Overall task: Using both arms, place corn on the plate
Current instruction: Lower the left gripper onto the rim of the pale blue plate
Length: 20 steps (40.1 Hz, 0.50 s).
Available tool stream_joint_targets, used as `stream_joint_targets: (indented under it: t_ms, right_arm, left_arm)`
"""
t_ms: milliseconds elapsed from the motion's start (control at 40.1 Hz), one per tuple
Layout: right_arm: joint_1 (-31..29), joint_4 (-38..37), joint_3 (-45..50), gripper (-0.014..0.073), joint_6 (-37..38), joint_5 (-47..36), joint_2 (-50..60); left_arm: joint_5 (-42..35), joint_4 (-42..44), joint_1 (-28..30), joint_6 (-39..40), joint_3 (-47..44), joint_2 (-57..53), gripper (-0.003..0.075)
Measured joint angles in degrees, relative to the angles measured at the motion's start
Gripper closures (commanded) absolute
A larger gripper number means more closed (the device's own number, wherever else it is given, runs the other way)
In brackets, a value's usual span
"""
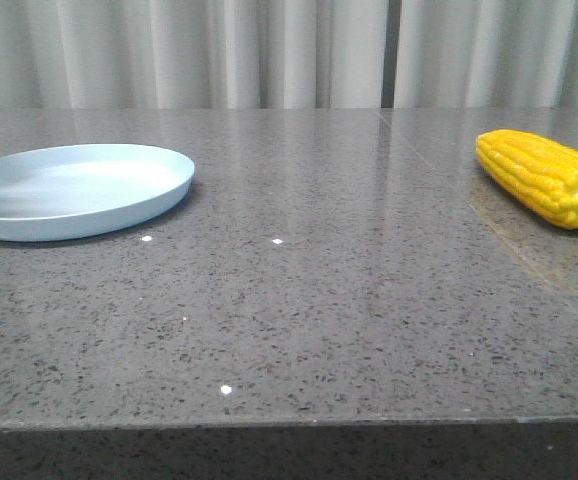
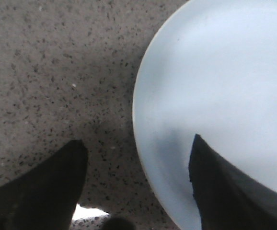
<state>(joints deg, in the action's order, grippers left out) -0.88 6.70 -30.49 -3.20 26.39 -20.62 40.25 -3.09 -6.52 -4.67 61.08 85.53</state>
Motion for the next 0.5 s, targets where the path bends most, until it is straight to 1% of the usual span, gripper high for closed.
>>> stream_joint_targets:
  t_ms: [275,350,499]
  right_arm:
    - [0.0,0.1,0.0,0.0014,0.0,0.0,0.0]
    - [0.0,0.1,0.0,0.0014,0.0,0.0,0.0]
    - [0.0,0.1,0.0,0.0014,0.0,0.1,0.0]
  left_arm:
    - [0.0,-0.5,0.0,0.0,0.0,2.2,0.0550]
    - [0.0,-0.5,0.0,0.0,0.1,2.7,0.0576]
    - [-0.1,-1.0,0.0,0.0,0.6,4.1,0.0588]
